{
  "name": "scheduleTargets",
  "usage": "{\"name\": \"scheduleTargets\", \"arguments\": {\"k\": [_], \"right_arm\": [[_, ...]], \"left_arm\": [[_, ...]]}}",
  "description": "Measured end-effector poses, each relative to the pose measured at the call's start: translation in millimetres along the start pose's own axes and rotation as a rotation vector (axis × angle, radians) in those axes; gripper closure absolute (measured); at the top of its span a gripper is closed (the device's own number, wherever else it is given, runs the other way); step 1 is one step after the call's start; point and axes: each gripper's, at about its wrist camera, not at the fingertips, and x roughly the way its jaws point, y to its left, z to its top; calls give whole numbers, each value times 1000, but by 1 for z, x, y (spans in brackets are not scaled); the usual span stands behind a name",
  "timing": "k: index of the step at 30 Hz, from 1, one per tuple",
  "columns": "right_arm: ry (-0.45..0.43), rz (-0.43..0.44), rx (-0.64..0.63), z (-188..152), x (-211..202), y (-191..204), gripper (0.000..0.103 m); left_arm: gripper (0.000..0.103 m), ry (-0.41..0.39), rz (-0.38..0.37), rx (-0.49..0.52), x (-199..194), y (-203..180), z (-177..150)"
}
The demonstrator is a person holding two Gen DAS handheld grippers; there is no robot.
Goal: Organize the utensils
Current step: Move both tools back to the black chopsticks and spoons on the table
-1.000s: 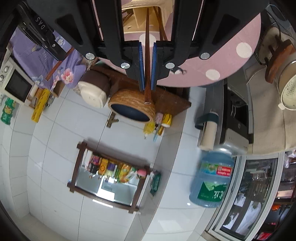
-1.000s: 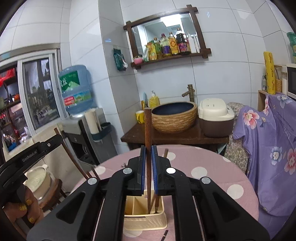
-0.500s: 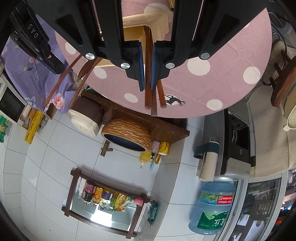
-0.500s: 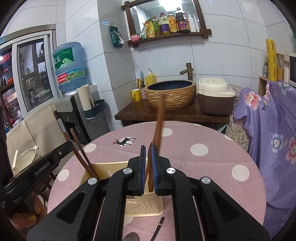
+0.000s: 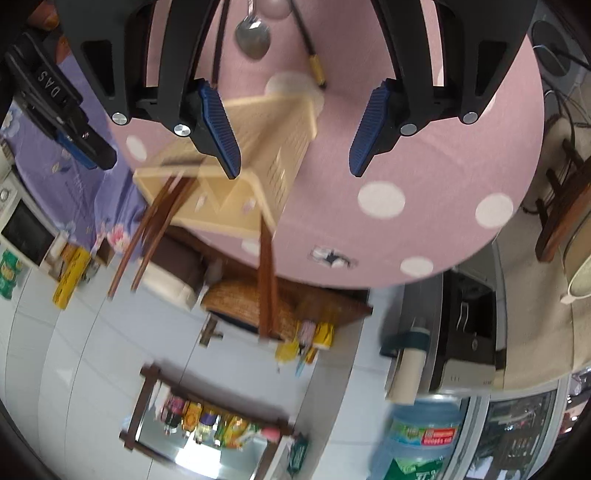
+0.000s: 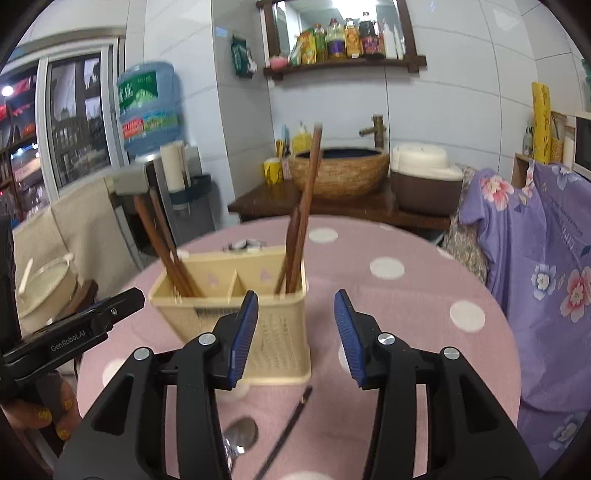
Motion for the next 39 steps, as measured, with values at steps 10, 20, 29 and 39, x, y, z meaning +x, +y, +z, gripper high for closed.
{"name": "scheduleTargets", "arguments": {"k": [10, 20, 29, 39], "right_arm": [[183, 15, 32, -74, 16, -5, 59], [251, 25, 92, -103, 20, -12, 59], [290, 37, 108, -106, 29, -13, 59], [388, 48, 84, -107, 64, 10, 59]], "left_arm": [[53, 222, 42, 57, 36, 17, -69], [58, 275, 68, 124, 55, 5, -90], [84, 256, 101, 181, 58, 1, -96], [90, 259, 96, 202, 60, 8, -92]]}}
